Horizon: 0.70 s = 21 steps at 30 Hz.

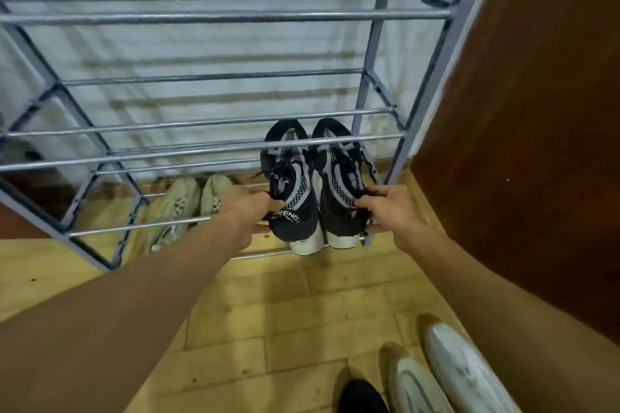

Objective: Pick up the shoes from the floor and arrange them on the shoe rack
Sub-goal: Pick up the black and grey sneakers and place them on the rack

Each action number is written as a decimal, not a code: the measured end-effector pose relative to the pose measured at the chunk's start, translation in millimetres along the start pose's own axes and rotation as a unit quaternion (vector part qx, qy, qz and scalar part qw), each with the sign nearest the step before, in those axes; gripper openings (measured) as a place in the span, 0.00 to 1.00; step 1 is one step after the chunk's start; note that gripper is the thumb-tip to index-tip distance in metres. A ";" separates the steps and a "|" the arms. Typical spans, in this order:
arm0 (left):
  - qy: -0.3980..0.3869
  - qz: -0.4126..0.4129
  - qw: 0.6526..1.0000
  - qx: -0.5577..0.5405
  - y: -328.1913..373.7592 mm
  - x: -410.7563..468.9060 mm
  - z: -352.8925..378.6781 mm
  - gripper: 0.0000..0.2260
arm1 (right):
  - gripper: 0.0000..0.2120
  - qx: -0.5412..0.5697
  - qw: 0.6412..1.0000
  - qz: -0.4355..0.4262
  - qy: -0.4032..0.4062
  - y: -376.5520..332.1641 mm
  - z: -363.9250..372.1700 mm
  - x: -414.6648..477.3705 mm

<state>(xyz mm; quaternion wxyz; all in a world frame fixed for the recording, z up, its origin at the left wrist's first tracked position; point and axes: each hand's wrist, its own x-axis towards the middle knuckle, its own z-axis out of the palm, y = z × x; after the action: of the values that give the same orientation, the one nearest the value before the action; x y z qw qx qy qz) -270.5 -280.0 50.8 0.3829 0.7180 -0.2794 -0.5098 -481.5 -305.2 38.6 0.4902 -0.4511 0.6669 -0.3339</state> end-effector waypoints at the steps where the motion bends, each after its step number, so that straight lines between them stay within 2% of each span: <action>1: 0.000 0.008 1.000 0.000 5.7 8.8 1.8 0.10 | 0.07 -0.002 1.000 0.000 0.008 -3.6 3.5 10.8; 3: -0.003 0.018 1.000 -0.009 14.5 25.4 6.2 0.11 | 0.07 -0.004 1.000 -0.008 0.027 -10.5 8.5 28.7; 10: -0.013 0.024 1.000 0.002 13.6 60.8 26.0 0.12 | 0.19 -0.066 0.994 -0.032 0.081 -12.8 21.8 66.2; 14: -0.017 0.023 0.999 0.019 5.0 53.5 26.5 0.13 | 0.20 -0.119 0.991 -0.042 0.049 -6.3 22.5 60.1; 19: -0.012 0.035 0.999 -0.005 1.1 13.4 28.0 0.18 | 0.17 -0.125 0.991 -0.025 0.029 -4.6 10.7 29.4; 21: -0.016 0.038 0.999 0.014 -1.0 -8.8 28.7 0.16 | 0.18 -0.121 0.992 -0.016 0.005 -0.6 1.8 5.7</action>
<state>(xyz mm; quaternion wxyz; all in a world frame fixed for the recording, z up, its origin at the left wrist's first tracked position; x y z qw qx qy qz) -300.5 -280.0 49.2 0.3873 0.7039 -0.3192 -0.5027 -480.3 -310.7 36.6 0.4231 -0.5159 0.6979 -0.2604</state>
